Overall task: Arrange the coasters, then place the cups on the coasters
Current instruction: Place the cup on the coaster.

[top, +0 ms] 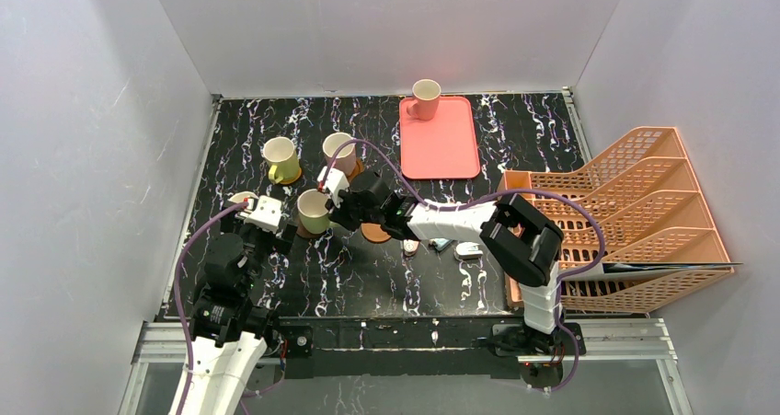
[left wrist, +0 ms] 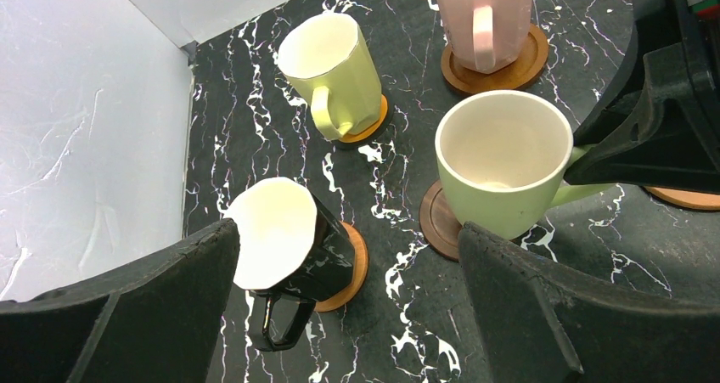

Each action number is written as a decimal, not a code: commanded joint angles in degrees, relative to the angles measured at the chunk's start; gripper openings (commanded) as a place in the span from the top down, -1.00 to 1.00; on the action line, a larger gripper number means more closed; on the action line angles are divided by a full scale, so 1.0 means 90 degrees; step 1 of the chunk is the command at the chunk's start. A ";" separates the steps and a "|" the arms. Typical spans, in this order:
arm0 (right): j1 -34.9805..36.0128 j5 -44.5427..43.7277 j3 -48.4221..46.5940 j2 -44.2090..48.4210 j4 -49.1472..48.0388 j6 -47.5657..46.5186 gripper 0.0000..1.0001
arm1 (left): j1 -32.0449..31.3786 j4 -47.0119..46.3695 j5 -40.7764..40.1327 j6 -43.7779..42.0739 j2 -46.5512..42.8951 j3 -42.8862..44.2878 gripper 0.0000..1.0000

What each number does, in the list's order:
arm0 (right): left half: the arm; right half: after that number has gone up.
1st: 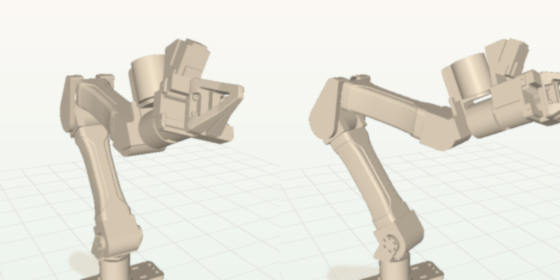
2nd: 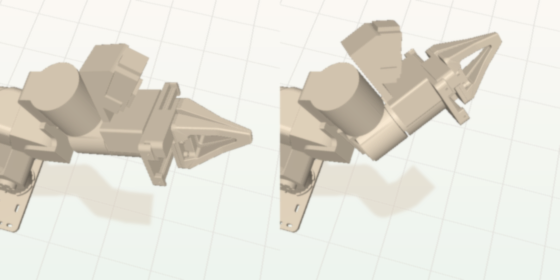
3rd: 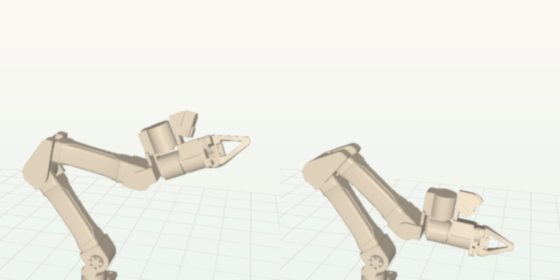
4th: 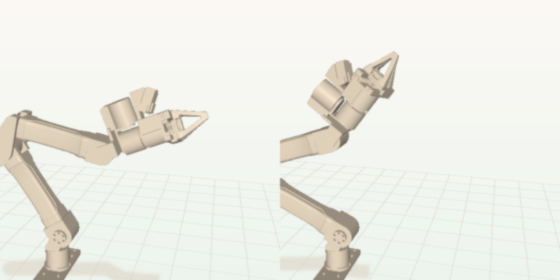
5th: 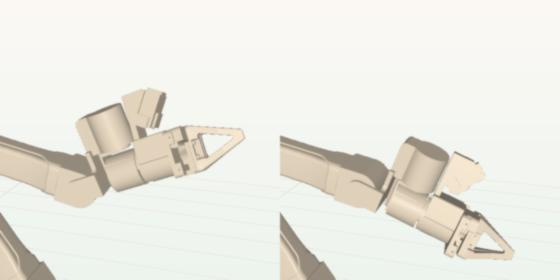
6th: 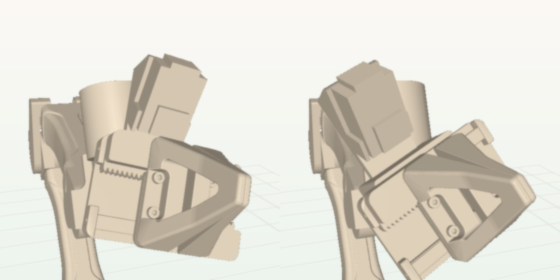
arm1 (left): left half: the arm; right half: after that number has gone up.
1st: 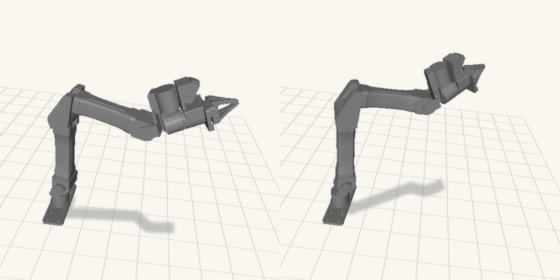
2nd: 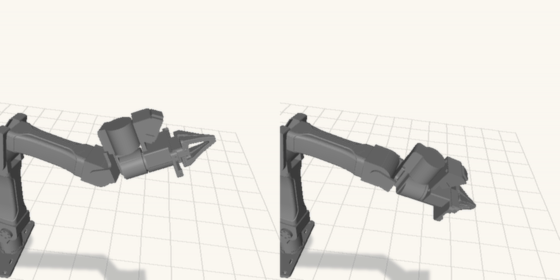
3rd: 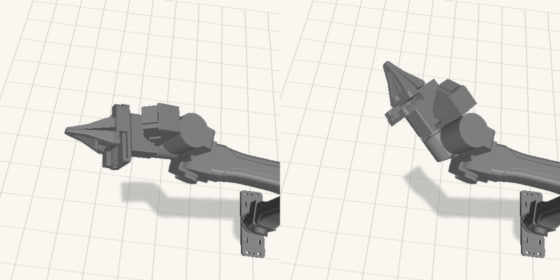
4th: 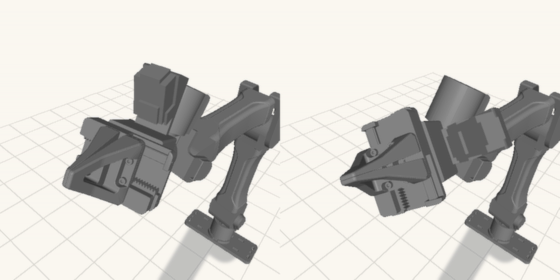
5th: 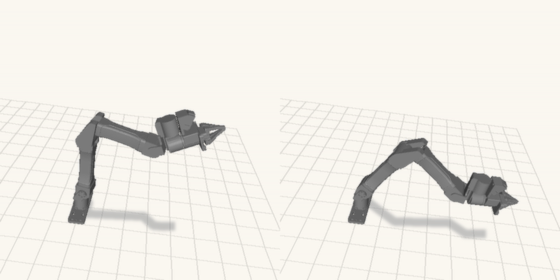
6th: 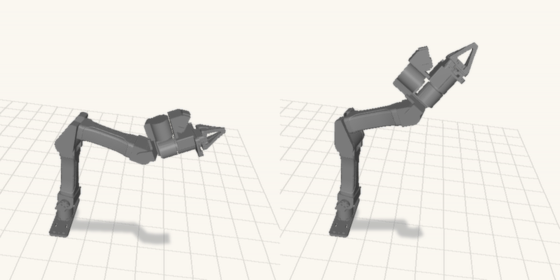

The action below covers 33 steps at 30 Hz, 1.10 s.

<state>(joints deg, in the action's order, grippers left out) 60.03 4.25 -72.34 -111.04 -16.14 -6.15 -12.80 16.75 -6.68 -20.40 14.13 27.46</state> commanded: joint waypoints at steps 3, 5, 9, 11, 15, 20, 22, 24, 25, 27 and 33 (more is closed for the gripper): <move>0.0081 -0.0082 -0.0480 0.0000 -0.0674 -0.0033 0.97 | 0.0035 -0.0042 -0.0034 -0.0004 -0.0012 -0.0044 -0.96; 0.0104 -0.0072 -0.0558 -0.0050 -0.0612 -0.0083 0.97 | 0.0035 -0.0040 -0.0036 -0.0002 -0.0020 -0.0044 -0.96; 0.0139 -0.0082 -0.0785 -0.0211 -0.0355 -0.0159 0.97 | 0.0035 -0.0031 -0.0027 -0.0004 -0.0027 -0.0044 -0.96; 0.0155 -0.0097 -0.0821 -0.0269 -0.0323 -0.0207 0.97 | 0.0039 -0.0033 -0.0021 -0.0007 -0.0027 -0.0044 -0.96; 0.0166 -0.0200 -0.0947 -0.0387 -0.0230 -0.0301 0.97 | 0.0039 -0.0033 -0.0020 -0.0007 -0.0027 -0.0044 -0.96; 0.0164 -0.0194 -0.0984 -0.0445 -0.0194 -0.0378 0.97 | 0.0035 -0.0027 -0.0020 -0.0008 -0.0022 -0.0044 -0.96; 0.0161 -0.0123 -0.1032 -0.0462 -0.0126 -0.0372 0.97 | 0.0036 -0.0033 -0.0020 -0.0008 -0.0027 -0.0044 -0.96; 0.0166 -0.0013 -0.1088 -0.0482 -0.0016 -0.0372 0.97 | 0.0036 -0.0031 -0.0020 -0.0008 -0.0032 -0.0044 -0.96; 0.0174 0.0020 -0.1103 -0.0484 0.0016 -0.0371 0.97 | 0.0036 -0.0026 -0.0020 -0.0008 -0.0036 -0.0044 -0.96; 0.0183 0.0045 -0.1153 -0.0510 0.0084 -0.0384 0.97 | 0.0037 -0.0033 -0.0020 -0.0008 -0.0037 -0.0045 -0.96; 0.0195 -0.0007 -0.1167 -0.0557 0.0126 -0.0439 0.97 | 0.0035 -0.0021 -0.0021 -0.0008 -0.0042 -0.0044 -0.96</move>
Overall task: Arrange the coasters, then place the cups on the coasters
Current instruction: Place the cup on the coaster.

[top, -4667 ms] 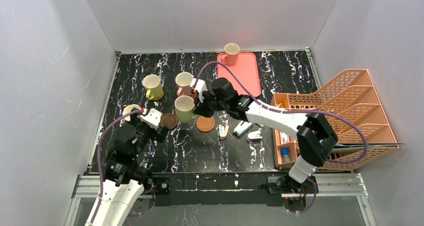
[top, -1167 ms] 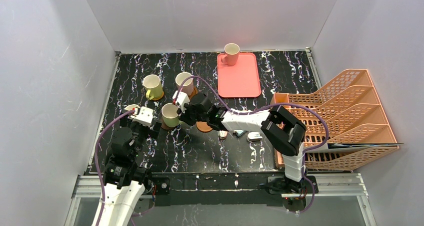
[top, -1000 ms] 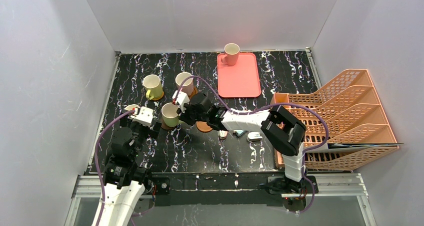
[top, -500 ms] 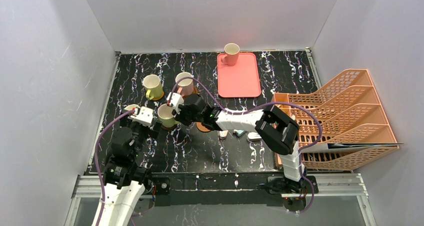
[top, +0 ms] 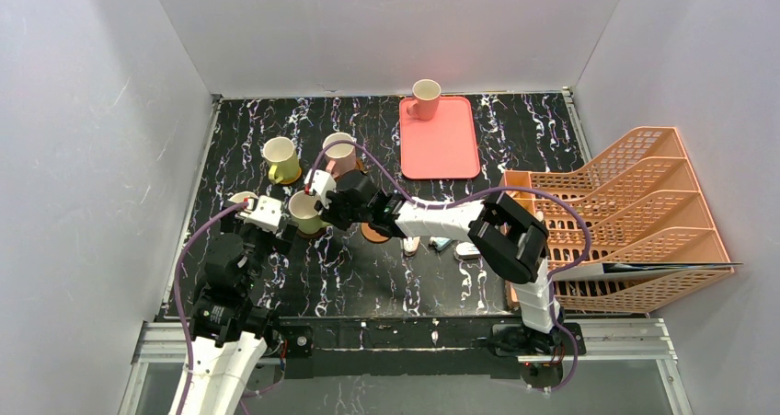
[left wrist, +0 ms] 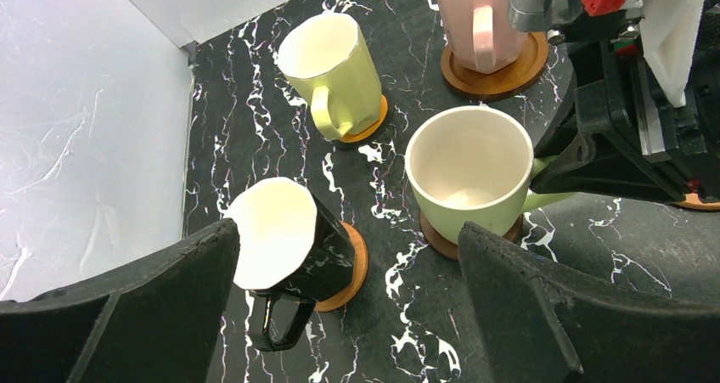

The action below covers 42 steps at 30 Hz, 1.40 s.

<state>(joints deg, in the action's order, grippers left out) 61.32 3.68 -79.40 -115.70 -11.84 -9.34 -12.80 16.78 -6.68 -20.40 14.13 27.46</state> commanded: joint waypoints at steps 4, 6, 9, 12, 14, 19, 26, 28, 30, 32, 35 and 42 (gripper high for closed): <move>0.0043 0.0005 -0.0352 0.0008 -0.0373 -0.0085 0.90 | 0.0038 -0.0021 -0.0010 -0.0008 -0.0051 -0.0046 -0.96; 0.0043 0.0038 -0.0343 0.0016 -0.0358 -0.0103 0.85 | 0.0041 -0.0019 -0.0016 -0.0008 -0.0056 -0.0045 -0.96; 0.0049 0.0050 -0.0355 0.0004 -0.0334 -0.0104 0.79 | 0.0036 -0.0024 -0.0010 -0.0008 -0.0061 -0.0044 -0.96; 0.0045 0.0085 -0.0340 0.0018 -0.0320 -0.0122 0.72 | 0.0035 -0.0024 -0.0016 -0.0008 -0.0061 -0.0044 -0.96; 0.0051 0.0098 -0.0331 0.0039 -0.0316 -0.0124 0.64 | 0.0036 -0.0019 -0.0010 -0.0008 -0.0066 -0.0044 -0.96; 0.0045 0.0138 -0.0324 0.0072 -0.0306 -0.0124 0.49 | 0.0035 -0.0018 -0.0012 -0.0003 -0.0066 -0.0044 -0.96; 0.0043 0.0179 -0.0319 0.0082 -0.0286 -0.0124 0.33 | 0.0036 -0.0018 -0.0016 -0.0008 -0.0084 -0.0044 -0.96; 0.0050 0.0177 -0.0321 0.0081 -0.0287 -0.0124 0.32 | 0.0038 -0.0013 -0.0010 -0.0008 -0.0086 -0.0044 -0.96; 0.0046 0.0177 -0.0319 0.0092 -0.0286 -0.0125 0.31 | 0.0036 -0.0017 -0.0011 -0.0008 -0.0095 -0.0044 -0.96; 0.0051 0.0185 -0.0327 0.0101 -0.0277 -0.0117 0.29 | 0.0040 -0.0015 -0.0011 -0.0008 -0.0095 -0.0044 -0.96; 0.0052 0.0196 -0.0320 0.0142 -0.0267 -0.0093 0.25 | 0.0036 -0.0011 -0.0010 -0.0008 -0.0095 -0.0044 -0.96; 0.0044 0.0245 -0.0273 0.0341 -0.0277 0.0019 0.09 | 0.0040 -0.0011 -0.0020 -0.0008 -0.0101 -0.0044 -0.96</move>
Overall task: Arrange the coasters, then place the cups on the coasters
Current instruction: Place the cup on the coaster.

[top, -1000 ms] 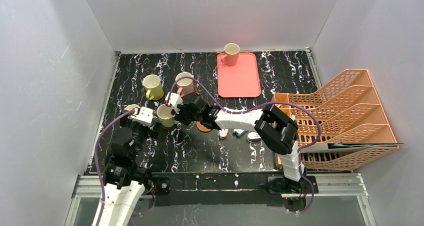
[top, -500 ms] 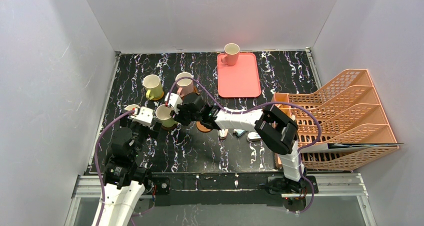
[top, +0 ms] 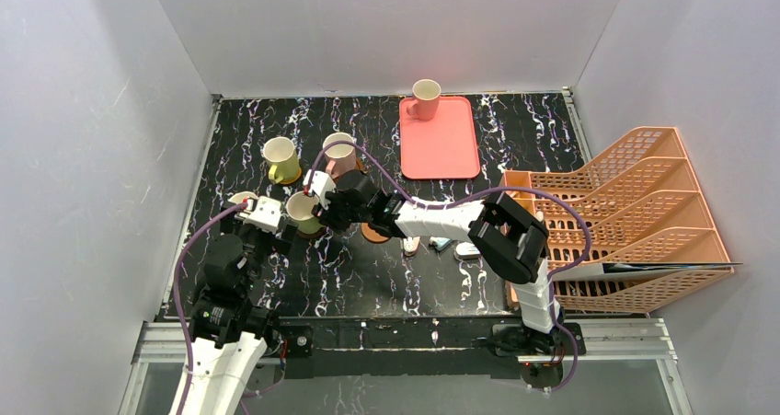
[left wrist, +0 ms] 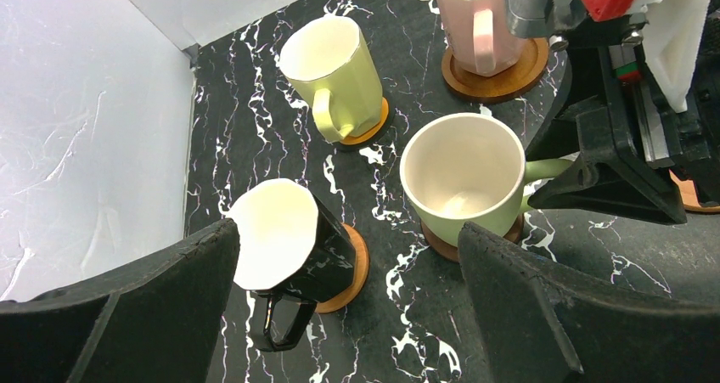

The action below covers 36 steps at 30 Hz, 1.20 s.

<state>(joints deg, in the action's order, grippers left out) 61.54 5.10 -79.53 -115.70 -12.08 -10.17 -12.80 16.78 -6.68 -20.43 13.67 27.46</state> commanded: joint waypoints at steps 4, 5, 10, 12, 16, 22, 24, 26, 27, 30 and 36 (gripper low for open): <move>0.0027 0.0077 -0.0271 0.0453 -0.0208 0.0173 0.09 | 0.0038 -0.0015 -0.0020 -0.0006 -0.0053 -0.0044 -0.96; 0.0023 0.0077 -0.0279 0.0489 -0.0187 0.0192 0.09 | 0.0043 -0.0018 -0.0025 -0.0006 -0.0054 -0.0044 -0.96; 0.0022 0.0082 -0.0299 0.0693 -0.0077 0.0289 -0.21 | 0.0041 -0.0013 -0.0020 -0.0006 -0.0054 -0.0046 -0.96; 0.0027 0.0112 -0.0321 0.0789 -0.0024 0.0381 -0.23 | 0.0037 -0.0018 -0.0020 -0.0006 -0.0054 -0.0044 -0.96; 0.0027 0.0138 -0.0366 0.1020 0.0103 0.0485 -0.22 | 0.0036 -0.0018 -0.0021 -0.0006 -0.0054 -0.0044 -0.96; 0.0027 0.0118 -0.0381 0.1507 0.0258 0.0524 -0.25 | 0.0042 -0.0014 -0.0021 -0.0006 -0.0063 -0.0044 -0.96; 0.0025 0.0098 -0.0376 0.1708 0.0290 0.0528 -0.58 | 0.0043 -0.0018 -0.0019 -0.0006 -0.0064 -0.0045 -0.96; 0.0027 0.0097 -0.0367 0.1896 0.0332 0.0541 -0.95 | 0.0040 -0.0006 -0.0012 -0.0006 -0.0064 -0.0044 -0.96; 0.0020 0.0084 -0.0371 0.1978 0.0344 0.0556 -0.97 | 0.0037 -0.0017 -0.0015 -0.0006 -0.0063 -0.0044 -0.96; 0.0025 -0.0050 -0.0410 0.2247 0.0389 0.0638 -0.97 | 0.0042 -0.0017 -0.0020 -0.0006 -0.0064 -0.0046 -0.96; 0.0026 -0.1279 -0.0553 0.2677 0.0556 0.0383 -0.97 | 0.0045 -0.0018 -0.0020 -0.0006 -0.0064 -0.0044 -0.96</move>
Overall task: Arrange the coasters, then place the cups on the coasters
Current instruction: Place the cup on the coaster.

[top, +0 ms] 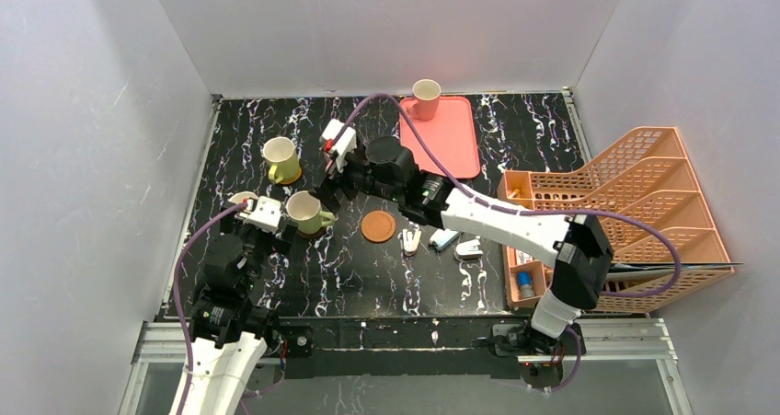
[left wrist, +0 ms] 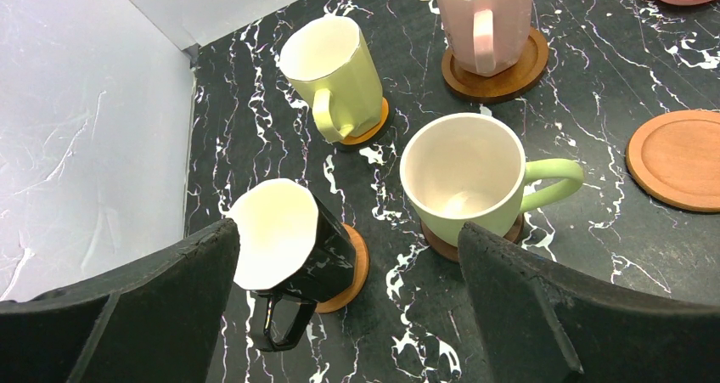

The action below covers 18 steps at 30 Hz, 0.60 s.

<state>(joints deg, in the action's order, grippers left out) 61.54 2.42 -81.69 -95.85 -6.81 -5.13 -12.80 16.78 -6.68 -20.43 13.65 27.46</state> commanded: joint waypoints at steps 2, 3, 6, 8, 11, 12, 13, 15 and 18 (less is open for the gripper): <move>0.0019 -0.1659 0.0013 0.0763 -0.0467 -0.0256 -0.97 | 0.0045 -0.0011 -0.0028 -0.0006 -0.0052 -0.0044 -0.96; 0.0015 -0.2008 0.0326 0.0937 -0.0828 -0.0314 -0.97 | 0.0045 -0.0012 -0.0031 -0.0006 -0.0055 -0.0044 -0.96; 0.0015 -0.2670 0.0864 0.1266 -0.1667 -0.0623 -0.97 | 0.0046 -0.0019 -0.0030 -0.0006 -0.0052 -0.0045 -0.96; 0.0003 -0.3353 0.0982 0.1304 -0.2079 -0.0654 -0.97 | 0.0050 -0.0022 -0.0030 -0.0006 -0.0052 -0.0044 -0.96; -0.0013 -0.4215 0.1291 0.1256 -0.3015 -0.0861 -0.97 | 0.0043 -0.0019 -0.0041 -0.0006 -0.0042 -0.0044 -0.96; -0.0012 -0.4486 0.1446 0.1213 -0.3475 -0.0970 -0.97 | 0.0045 -0.0020 -0.0044 -0.0003 -0.0042 -0.0044 -0.96; -0.0021 -0.4707 0.1596 0.1159 -0.3942 -0.1154 -0.97 | 0.0045 -0.0020 -0.0040 0.0002 -0.0042 -0.0044 -0.96; -0.0040 -0.5052 0.1861 0.0994 -0.4898 -0.1645 -0.97 | 0.0045 -0.0019 -0.0039 -0.0001 -0.0042 -0.0046 -0.96; -0.0161 -0.5418 0.1954 0.0679 -0.5715 -0.2066 -0.97 | 0.0049 -0.0010 -0.0034 -0.0005 -0.0047 -0.0044 -0.96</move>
<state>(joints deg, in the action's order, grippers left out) 61.17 -36.75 -65.19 -86.56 -39.94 -16.51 -12.80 16.78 -6.68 -20.43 13.65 27.46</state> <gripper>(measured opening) 0.983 0.981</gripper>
